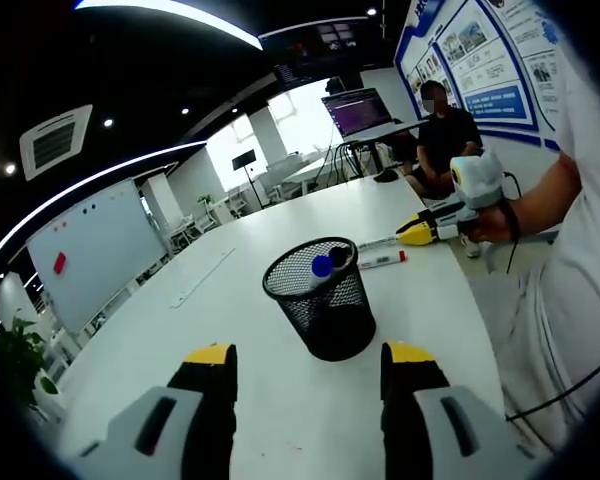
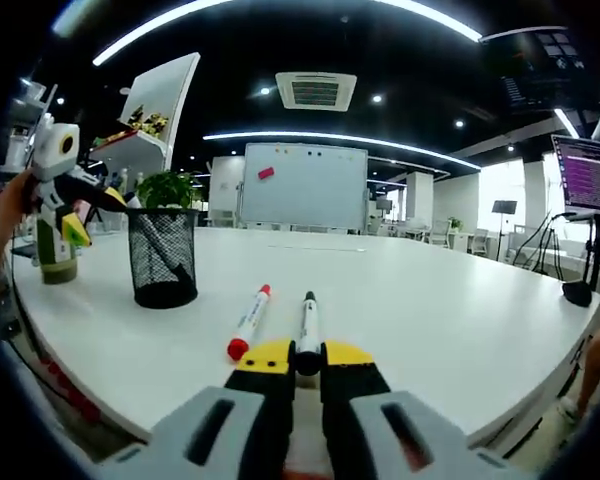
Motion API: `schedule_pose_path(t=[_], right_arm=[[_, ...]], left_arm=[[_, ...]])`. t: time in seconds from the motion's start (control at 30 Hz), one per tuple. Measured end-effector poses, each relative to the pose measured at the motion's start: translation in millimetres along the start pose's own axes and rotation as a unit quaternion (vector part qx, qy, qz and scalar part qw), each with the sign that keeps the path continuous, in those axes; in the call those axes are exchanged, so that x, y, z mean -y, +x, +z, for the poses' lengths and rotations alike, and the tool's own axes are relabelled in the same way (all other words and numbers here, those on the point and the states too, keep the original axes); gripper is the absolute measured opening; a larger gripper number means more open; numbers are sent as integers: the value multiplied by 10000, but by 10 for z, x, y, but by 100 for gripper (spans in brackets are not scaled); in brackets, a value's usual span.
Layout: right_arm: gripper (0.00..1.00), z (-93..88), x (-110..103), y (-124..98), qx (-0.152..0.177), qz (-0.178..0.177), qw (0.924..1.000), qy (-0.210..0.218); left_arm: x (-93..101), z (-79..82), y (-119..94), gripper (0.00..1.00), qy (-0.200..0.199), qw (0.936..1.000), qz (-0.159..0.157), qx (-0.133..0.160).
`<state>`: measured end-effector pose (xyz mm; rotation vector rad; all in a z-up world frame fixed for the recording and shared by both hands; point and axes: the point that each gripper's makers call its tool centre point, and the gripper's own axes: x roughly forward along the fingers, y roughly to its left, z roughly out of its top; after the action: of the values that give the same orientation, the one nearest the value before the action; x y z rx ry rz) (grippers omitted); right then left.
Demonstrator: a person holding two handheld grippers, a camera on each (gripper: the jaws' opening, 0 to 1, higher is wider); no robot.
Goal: Pick up the whiteboard markers from the pen holder and place them facing the whiteboard neatly
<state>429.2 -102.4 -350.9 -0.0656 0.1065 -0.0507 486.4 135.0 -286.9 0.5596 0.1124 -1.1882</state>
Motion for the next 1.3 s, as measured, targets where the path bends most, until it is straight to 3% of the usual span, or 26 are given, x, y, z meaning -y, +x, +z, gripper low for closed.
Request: schedule_pose_path(t=[0.3,0.37,1.0,1.07,1.13,1.3], right_arm=[[10,-50,1,20,-118,-9,9999,63],[11,-102,-2,24,-244,11,9994,234],[13,-92,16,23,-236,4,9996,153],[13,-90,29,14,-240,-22,9995,182],[16,-65,8,6,-167,55,9986,509],[18,-74,11,-3,-199,50,9987,476]], left_arm=[[0,2,-5,59,6,10000,5,5],[7,3,-5,59,5,10000,-9,7],[25,4,-13,59,25,10000,-49,17],[25,4,-12,59,24,10000,-51,17],[26,5,-11,59,23,10000,-51,18],[28,6,-10,59,22,10000,-53,19]])
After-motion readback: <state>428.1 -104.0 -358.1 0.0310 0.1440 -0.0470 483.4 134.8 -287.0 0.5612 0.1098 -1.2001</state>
